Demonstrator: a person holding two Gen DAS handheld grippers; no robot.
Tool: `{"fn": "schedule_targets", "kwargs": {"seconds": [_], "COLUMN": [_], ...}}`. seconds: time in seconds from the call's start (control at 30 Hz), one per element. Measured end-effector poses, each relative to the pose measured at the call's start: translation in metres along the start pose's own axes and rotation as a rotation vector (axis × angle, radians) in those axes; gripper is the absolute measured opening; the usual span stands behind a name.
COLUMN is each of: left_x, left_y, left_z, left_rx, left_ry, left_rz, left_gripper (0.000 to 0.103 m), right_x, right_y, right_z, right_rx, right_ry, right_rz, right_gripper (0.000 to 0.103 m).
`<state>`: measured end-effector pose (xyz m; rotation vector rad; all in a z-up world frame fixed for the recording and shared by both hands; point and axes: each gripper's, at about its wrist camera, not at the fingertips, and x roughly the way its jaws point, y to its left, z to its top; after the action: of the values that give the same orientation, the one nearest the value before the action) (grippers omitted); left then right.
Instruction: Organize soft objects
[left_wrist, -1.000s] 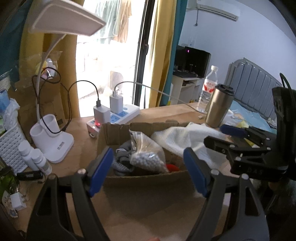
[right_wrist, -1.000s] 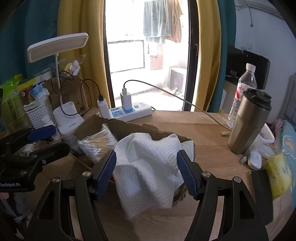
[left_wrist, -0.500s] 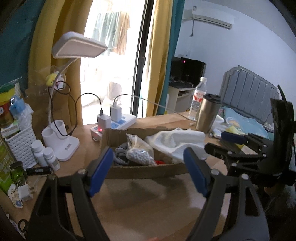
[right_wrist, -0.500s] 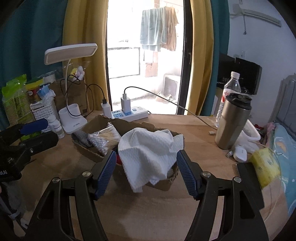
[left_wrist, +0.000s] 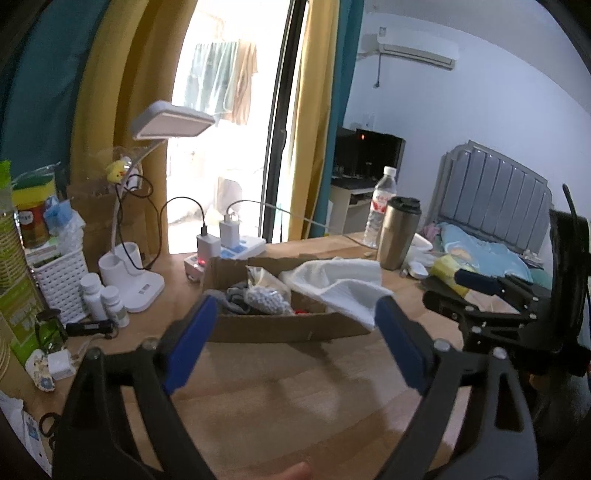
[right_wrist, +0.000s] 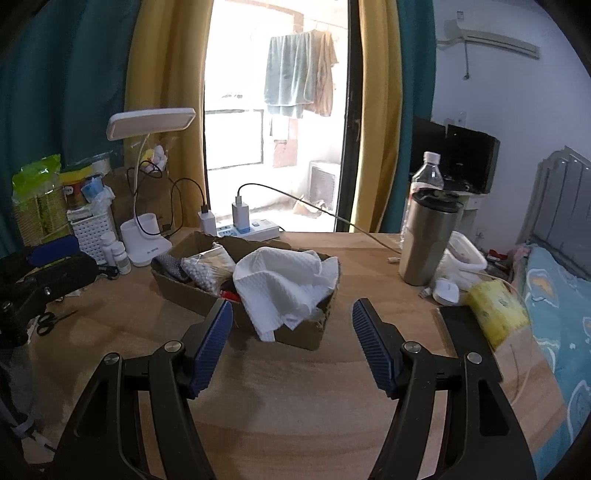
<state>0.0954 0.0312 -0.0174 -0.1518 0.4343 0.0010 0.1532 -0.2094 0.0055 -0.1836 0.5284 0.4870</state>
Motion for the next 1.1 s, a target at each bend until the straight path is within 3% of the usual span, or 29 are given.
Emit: {"fn": "schedule_targets", "kwargs": {"seconds": [0.37,0.73,1.1], "left_x": [-0.029,-0.088,-0.116], "left_y": [-0.022,-0.046,-0.059], "left_z": [-0.010,0.012,0.025], "left_rx": [0.025,0.073,0.111], "left_ry": [-0.032,-0.193,-0.258], "left_rz": [0.019,0.019,-0.004], "left_gripper": [0.090,0.090,0.096], "right_x": [-0.059,-0.124,-0.156], "right_y": [-0.003,-0.017,-0.026], "right_z": [-0.015,-0.008,-0.002], "right_rx": [0.008,0.018,0.032], "right_ry": [-0.073,-0.195,-0.260], "right_rz": [-0.061,-0.141,-0.190], "right_gripper": [0.071,0.071,0.071]}}
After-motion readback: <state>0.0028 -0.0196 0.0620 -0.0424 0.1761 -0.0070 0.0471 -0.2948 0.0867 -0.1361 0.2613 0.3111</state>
